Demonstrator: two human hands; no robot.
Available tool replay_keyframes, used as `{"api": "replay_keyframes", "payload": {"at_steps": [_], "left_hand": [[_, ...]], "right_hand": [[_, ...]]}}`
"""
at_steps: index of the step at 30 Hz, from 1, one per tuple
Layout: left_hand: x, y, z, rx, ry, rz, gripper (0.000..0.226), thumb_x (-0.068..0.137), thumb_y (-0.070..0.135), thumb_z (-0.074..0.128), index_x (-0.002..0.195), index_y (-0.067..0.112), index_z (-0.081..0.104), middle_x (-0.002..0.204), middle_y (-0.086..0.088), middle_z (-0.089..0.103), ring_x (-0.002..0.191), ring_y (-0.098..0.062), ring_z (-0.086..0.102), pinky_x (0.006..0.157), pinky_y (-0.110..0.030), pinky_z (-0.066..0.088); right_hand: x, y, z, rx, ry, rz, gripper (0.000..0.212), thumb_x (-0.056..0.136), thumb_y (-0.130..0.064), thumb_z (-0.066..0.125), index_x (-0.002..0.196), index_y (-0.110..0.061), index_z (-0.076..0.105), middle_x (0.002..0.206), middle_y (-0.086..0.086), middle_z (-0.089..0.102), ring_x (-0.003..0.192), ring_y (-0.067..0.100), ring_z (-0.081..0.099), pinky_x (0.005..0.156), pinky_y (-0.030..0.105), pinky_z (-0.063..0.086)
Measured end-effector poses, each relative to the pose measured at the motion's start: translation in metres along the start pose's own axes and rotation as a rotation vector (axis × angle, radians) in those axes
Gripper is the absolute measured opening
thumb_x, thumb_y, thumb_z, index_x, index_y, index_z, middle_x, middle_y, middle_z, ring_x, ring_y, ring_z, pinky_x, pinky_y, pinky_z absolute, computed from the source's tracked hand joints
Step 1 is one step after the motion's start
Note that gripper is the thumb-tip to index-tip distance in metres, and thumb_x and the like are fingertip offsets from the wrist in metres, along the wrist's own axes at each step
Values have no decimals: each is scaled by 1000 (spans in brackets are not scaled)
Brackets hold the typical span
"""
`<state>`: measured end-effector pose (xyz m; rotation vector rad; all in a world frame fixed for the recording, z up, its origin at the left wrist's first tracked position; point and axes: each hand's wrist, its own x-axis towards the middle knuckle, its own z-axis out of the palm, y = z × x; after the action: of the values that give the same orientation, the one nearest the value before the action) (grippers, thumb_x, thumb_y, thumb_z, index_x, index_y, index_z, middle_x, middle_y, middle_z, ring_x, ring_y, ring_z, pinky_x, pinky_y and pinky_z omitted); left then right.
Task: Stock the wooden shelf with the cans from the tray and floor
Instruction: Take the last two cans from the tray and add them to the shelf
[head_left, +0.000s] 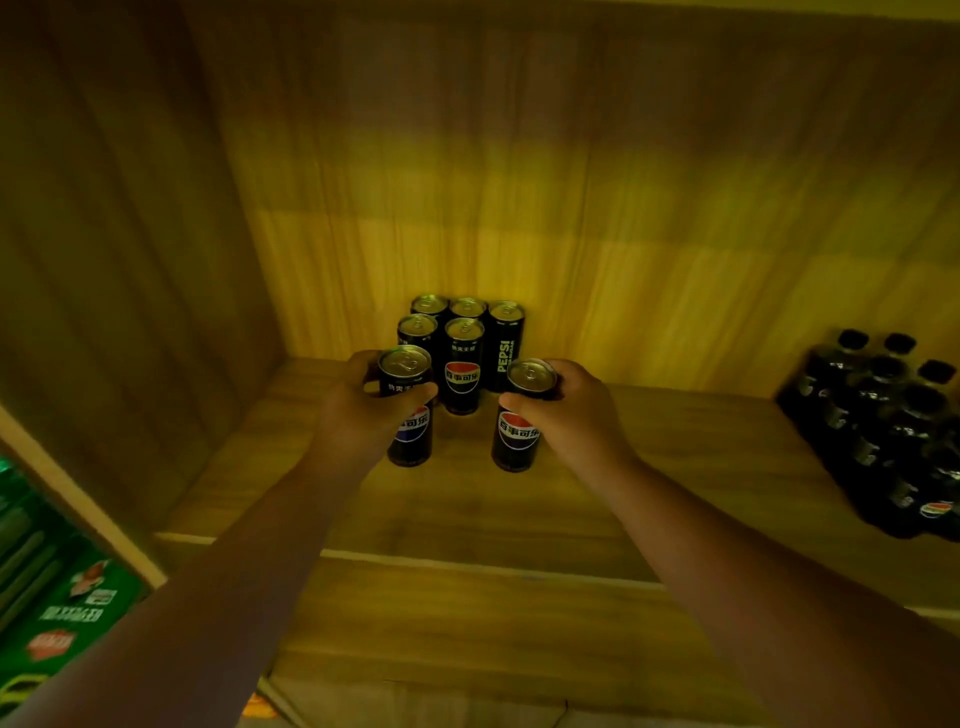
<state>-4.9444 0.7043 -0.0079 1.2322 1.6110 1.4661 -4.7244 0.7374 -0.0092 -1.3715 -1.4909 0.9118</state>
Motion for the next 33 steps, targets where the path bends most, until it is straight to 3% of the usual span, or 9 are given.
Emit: {"api": "replay_keyframes", "payload": {"at_steps": [3, 6, 10, 15, 21, 23, 26, 30, 33], "left_hand": [[12, -9, 7, -26, 30, -15, 51, 71, 25, 87, 115, 22, 62, 113, 7, 66, 98, -7, 64, 71, -18, 50], [23, -17, 13, -56, 25, -47, 50, 70, 25, 87, 113, 24, 63, 109, 11, 66, 100, -11, 65, 75, -25, 52], [32, -24, 17, -54, 31, -55, 49, 71, 24, 87, 114, 22, 63, 107, 14, 64, 97, -7, 65, 70, -21, 50], [39, -30, 17, -61, 19, -59, 46, 73, 22, 86, 112, 24, 61, 103, 18, 62, 93, -1, 62, 68, -18, 47], [44, -36, 20, -77, 25, -49, 42, 74, 18, 85, 108, 23, 61, 99, 19, 62, 90, 1, 61, 68, -17, 47], [46, -37, 21, -84, 24, -44, 41, 75, 17, 84, 109, 21, 61, 96, 20, 62, 87, 3, 60, 66, -15, 47], [49, -38, 23, -94, 22, -39, 42, 75, 16, 84, 110, 20, 62, 98, 19, 63, 89, 3, 60, 68, -16, 47], [53, -43, 23, -106, 21, -30, 42, 75, 16, 84, 110, 22, 62, 102, 17, 65, 93, 1, 62, 71, -19, 49], [56, -47, 22, -123, 3, -27, 39, 75, 17, 84, 104, 30, 62, 106, 16, 65, 97, -1, 62, 76, -22, 51]], "right_hand": [[20, 5, 7, -15, 10, -17, 53, 69, -32, 88, 115, -22, 65, 105, -10, 70, 94, 7, 67, 71, 19, 54], [40, 10, 17, -46, 31, -33, 67, 66, -36, 89, 124, -20, 62, 117, -4, 66, 100, 12, 67, 78, 27, 58], [56, 10, 25, -53, 45, -41, 63, 67, -34, 88, 122, -17, 64, 115, -2, 65, 98, 12, 66, 71, 18, 54], [71, 13, 25, -63, 38, -14, 67, 68, -34, 88, 126, -16, 61, 115, -3, 66, 98, 10, 66, 72, 19, 53], [78, 17, 29, -58, -4, -9, 42, 72, -24, 87, 107, -24, 63, 86, -18, 61, 79, -1, 61, 66, 15, 49], [80, 19, 33, -60, -4, -9, 39, 72, -24, 87, 102, -23, 63, 90, -16, 64, 81, -2, 63, 68, 15, 50], [82, 19, 40, -59, 13, -20, 47, 70, -26, 87, 112, -18, 67, 100, -9, 69, 87, 2, 66, 68, 15, 51], [88, 16, 41, -83, 24, -34, 44, 72, -26, 86, 111, -19, 66, 93, -15, 65, 82, -3, 62, 64, 10, 45], [92, 18, 41, -119, 43, -57, 52, 73, -28, 86, 119, -16, 64, 105, -9, 59, 90, 4, 60, 63, 7, 41]]}}
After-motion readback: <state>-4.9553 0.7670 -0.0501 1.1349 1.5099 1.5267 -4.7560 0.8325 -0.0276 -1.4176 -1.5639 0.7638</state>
